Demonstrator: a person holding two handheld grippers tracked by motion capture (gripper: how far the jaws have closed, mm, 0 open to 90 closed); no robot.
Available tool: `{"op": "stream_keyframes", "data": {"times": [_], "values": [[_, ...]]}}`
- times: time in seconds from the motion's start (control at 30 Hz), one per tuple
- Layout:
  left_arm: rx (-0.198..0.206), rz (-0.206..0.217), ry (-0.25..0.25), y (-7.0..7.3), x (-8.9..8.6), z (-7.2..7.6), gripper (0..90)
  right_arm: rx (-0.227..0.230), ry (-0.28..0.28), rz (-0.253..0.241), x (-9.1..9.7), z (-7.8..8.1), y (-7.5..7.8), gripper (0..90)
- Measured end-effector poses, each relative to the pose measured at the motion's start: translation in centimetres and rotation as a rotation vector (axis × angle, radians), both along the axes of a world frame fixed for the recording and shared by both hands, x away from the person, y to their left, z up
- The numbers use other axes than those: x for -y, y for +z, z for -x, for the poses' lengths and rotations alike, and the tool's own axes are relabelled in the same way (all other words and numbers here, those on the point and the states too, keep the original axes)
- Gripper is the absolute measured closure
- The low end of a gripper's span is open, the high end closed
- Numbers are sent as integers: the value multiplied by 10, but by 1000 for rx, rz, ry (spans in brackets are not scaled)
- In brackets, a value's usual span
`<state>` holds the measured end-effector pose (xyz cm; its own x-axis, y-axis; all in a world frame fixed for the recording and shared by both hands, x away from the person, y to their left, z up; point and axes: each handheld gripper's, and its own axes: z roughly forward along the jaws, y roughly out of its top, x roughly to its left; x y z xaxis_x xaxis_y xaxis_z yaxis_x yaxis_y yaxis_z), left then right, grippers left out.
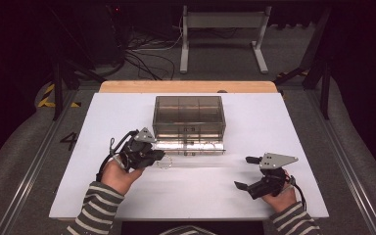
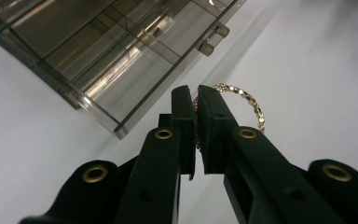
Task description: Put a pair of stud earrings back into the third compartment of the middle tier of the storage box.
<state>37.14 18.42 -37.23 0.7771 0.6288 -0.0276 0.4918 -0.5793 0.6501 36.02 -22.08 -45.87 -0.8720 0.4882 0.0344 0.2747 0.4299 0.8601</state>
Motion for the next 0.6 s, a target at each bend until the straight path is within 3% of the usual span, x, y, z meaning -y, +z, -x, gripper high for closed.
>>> {"op": "stream_keyframes", "data": {"times": [0.23,0.6], "values": [[7,19,-17,7,9,-8,858,1,1,1,0,0,0,15],[21,13,-51,16,30,-17,858,-1,1,0,0,0,0,15]]}}
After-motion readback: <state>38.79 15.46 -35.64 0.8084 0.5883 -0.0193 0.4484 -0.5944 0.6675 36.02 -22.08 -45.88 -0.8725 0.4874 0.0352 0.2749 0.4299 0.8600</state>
